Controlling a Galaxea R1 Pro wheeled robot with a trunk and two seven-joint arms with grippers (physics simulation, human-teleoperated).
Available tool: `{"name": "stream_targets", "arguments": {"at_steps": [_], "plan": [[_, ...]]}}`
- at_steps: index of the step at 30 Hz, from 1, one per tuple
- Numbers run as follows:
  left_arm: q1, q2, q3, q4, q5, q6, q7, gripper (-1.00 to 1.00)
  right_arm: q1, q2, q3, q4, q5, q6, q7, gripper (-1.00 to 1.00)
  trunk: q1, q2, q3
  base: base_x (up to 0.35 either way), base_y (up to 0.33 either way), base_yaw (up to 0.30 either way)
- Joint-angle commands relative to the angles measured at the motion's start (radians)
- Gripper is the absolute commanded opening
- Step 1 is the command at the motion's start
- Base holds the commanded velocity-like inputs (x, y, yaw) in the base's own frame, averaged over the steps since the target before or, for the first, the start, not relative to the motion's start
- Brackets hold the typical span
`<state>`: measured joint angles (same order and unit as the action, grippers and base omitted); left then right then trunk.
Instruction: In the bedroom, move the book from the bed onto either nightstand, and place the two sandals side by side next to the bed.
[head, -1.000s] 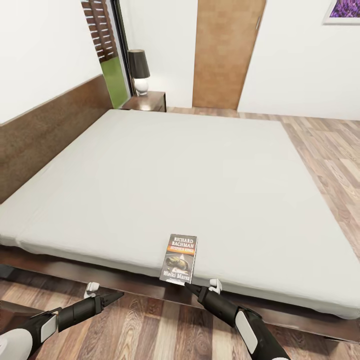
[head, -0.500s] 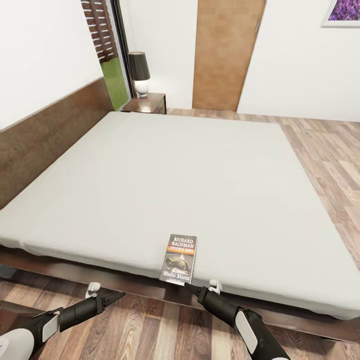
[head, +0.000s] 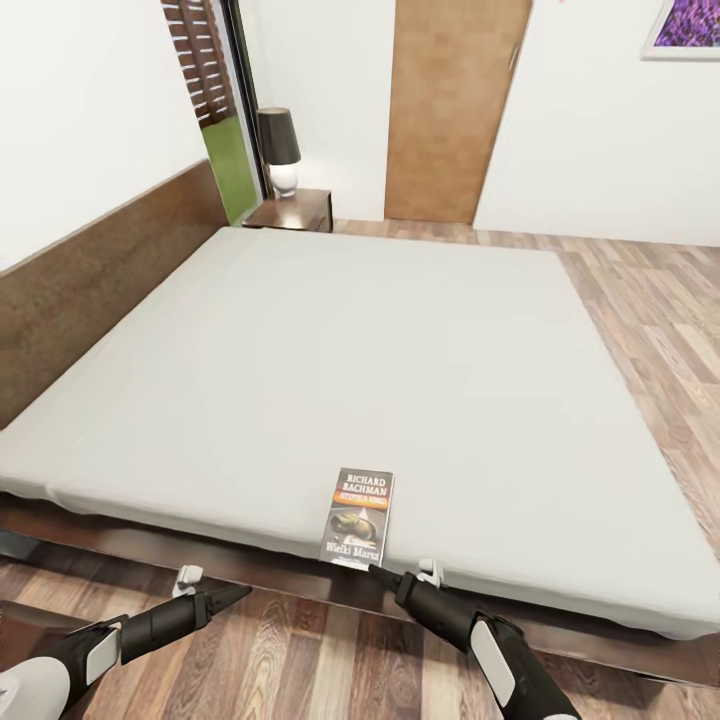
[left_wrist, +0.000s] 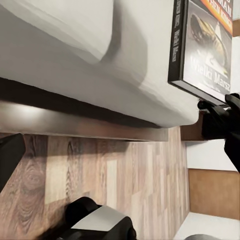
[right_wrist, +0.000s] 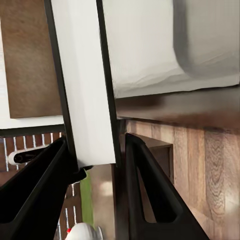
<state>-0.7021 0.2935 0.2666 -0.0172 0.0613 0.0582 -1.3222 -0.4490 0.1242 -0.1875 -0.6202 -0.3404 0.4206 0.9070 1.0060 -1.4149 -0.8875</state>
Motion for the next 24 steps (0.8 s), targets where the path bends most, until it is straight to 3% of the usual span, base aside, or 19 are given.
{"name": "stream_targets", "arguments": {"at_steps": [1,6,8,11,24], "plan": [[0.000,-0.003,-0.004,0.000,0.005,0.006,-0.003,1.00,0.000,0.001,-0.004,-0.009,-0.001,0.010,0.003,-1.00,-0.004,0.007,0.003,0.000,0.000,0.000],[0.000,-0.008,-0.004,0.000,0.003,0.006,-0.003,1.00,0.000,0.001,0.039,-0.069,0.000,0.013,0.004,-1.00,-0.023,0.042,0.018,0.000,0.000,0.000],[0.000,-0.009,-0.004,0.000,0.003,0.005,-0.003,1.00,0.000,0.001,0.111,-0.120,0.000,0.014,0.004,-1.00,-0.031,0.056,0.025,0.000,0.000,0.000],[0.000,-0.009,-0.004,0.000,0.003,0.006,-0.003,1.00,0.000,0.002,0.142,-0.135,0.000,0.016,0.005,-1.00,-0.042,0.077,0.034,0.000,0.000,0.000],[0.006,-0.011,-0.004,0.000,0.003,0.006,-0.004,1.00,0.000,0.001,0.157,-0.143,0.000,0.017,0.006,-1.00,-0.092,0.168,0.075,0.000,0.000,0.000]]}}
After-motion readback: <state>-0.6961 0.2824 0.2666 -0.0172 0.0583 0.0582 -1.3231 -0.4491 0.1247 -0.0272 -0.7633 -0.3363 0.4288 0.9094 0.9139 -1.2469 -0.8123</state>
